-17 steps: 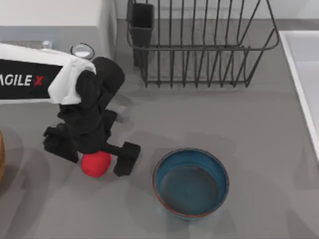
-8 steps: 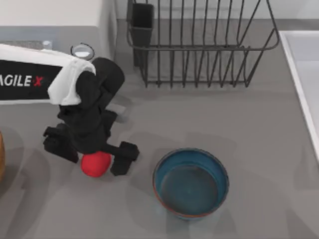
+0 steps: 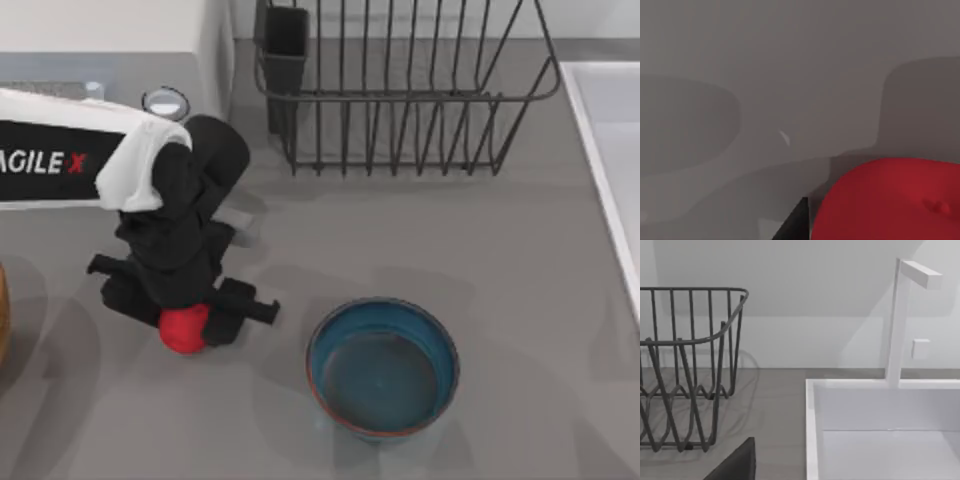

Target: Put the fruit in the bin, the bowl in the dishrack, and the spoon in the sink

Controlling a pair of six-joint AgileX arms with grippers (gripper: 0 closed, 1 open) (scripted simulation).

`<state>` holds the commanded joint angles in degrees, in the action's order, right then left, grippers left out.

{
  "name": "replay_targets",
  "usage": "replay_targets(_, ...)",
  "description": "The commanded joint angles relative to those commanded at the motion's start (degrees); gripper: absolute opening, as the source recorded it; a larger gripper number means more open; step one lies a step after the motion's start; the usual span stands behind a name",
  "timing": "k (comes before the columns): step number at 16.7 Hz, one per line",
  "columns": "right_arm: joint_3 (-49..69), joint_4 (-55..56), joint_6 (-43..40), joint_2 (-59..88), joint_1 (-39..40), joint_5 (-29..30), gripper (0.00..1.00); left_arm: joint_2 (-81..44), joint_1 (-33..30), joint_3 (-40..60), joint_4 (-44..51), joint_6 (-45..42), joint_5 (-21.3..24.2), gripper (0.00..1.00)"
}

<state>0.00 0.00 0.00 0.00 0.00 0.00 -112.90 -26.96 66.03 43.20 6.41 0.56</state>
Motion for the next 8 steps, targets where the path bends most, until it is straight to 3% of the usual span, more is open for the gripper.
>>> replay_targets(8,0.0,0.0,0.0,0.0,0.0,0.0,1.00,0.0,0.0,0.0,0.0,0.0,0.0,0.00)
